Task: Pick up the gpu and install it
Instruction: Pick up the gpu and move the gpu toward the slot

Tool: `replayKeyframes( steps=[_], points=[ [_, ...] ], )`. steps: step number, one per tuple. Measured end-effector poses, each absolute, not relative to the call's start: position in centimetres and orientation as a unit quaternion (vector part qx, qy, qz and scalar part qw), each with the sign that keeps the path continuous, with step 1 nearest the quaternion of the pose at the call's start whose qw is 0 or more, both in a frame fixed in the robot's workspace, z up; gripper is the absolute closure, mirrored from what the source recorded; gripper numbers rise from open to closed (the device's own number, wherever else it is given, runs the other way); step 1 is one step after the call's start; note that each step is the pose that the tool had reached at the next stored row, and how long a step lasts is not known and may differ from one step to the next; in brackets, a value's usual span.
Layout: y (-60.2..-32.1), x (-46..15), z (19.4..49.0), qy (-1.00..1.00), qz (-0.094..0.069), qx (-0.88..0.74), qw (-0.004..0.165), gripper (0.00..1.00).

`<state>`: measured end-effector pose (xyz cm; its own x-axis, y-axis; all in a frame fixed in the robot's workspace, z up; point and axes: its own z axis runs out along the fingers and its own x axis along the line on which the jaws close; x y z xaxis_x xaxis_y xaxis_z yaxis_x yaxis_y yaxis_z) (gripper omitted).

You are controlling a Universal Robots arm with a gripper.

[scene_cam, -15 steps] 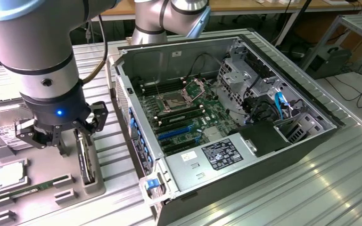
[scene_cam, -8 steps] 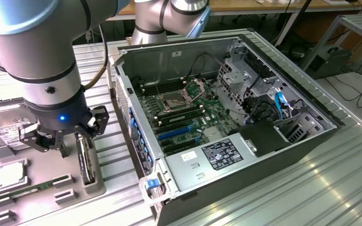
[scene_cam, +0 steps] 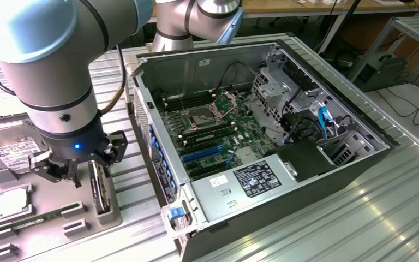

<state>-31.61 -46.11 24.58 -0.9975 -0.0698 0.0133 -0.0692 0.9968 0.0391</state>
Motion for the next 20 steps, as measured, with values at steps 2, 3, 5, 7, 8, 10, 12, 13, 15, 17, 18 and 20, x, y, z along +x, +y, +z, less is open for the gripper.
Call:
replayKeyframes(
  steps=[2, 3, 5, 7, 8, 10, 12, 13, 15, 17, 18, 20],
  points=[
    [-46.1, -31.6, 24.2, -0.999, -0.019, 0.035, 0.007, 0.45],
    [-46.1, -31.6, 24.1, -0.999, -0.020, 0.035, 0.007, 0.45],
    [-46.1, -31.6, 23.7, -0.999, -0.020, 0.035, 0.007, 0.45],
    [-46.1, -31.6, 23.4, -0.999, -0.020, 0.035, 0.007, 0.45],
    [-46.1, -31.6, 23.4, -0.999, -0.020, 0.035, 0.007, 0.45],
    [-46.1, -31.6, 23.4, -0.999, -0.020, 0.035, 0.007, 0.45],
    [-46.1, -31.6, 23.4, -0.999, -0.020, 0.035, 0.007, 0.45],
    [-46.1, -31.6, 23.4, -0.999, -0.020, 0.035, 0.007, 0.45],
    [-46.1, -31.6, 23.4, -0.999, -0.020, 0.035, 0.007, 0.45],
    [-46.1, -31.6, 23.3, -0.999, -0.020, 0.035, 0.007, 0.45],
    [-46.1, -31.6, 23.3, -0.999, -0.020, 0.035, 0.007, 0.45],
    [-46.0, -31.6, 23.3, -0.999, -0.020, 0.034, 0.007, 0.45]
  ],
)
